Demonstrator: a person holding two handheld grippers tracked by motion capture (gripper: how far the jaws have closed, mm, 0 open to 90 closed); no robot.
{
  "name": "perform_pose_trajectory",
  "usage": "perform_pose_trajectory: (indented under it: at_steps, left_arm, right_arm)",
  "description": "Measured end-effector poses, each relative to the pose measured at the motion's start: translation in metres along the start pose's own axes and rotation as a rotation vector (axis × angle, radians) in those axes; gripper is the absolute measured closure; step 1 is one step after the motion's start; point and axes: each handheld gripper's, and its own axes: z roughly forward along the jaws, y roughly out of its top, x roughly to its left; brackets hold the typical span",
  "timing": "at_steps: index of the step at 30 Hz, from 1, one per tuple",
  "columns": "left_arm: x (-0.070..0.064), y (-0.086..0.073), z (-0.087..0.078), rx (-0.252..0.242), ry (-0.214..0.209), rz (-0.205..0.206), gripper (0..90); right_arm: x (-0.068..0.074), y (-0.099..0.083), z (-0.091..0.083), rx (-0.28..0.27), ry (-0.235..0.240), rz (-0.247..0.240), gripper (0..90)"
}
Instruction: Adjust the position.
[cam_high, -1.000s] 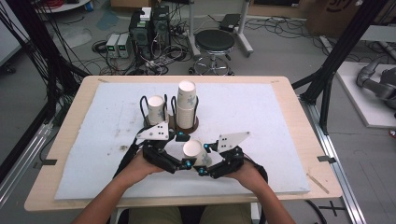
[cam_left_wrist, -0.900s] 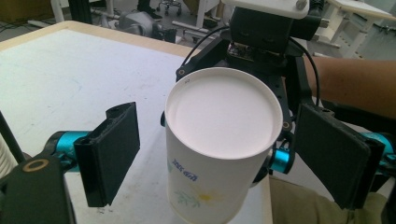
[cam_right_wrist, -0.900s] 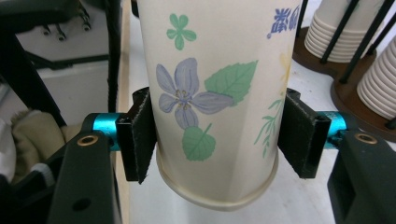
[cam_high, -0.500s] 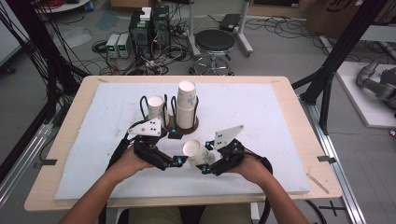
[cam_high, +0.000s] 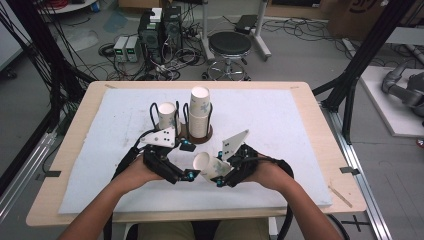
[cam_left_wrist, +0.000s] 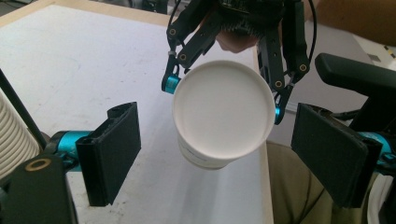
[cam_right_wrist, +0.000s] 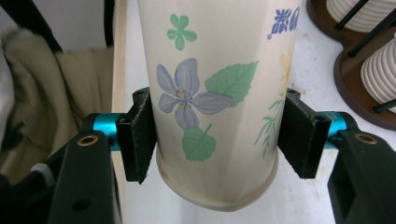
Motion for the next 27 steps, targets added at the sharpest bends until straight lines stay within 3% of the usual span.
perform_pose_trajectory:
  at_steps: [5,16,21,27]
  left_arm:
    - [0.0,0.0,0.004,0.027,-0.007,0.012,16.2]
    - [-0.003,0.0,0.015,0.065,-0.042,0.023,18.9]
    - [-0.003,0.0,0.02,0.084,-0.051,0.031,21.7]
    - [-0.002,-0.002,0.023,0.099,-0.069,0.029,27.1]
  right_arm:
    - [0.0,0.01,0.002,0.075,0.01,-0.034,36.2]
    - [0.002,0.018,0.004,0.123,0.037,-0.053,36.2]
    - [0.004,0.024,0.006,0.17,0.04,-0.064,36.0]
    - [0.004,0.024,0.008,0.179,0.04,-0.067,36.0]
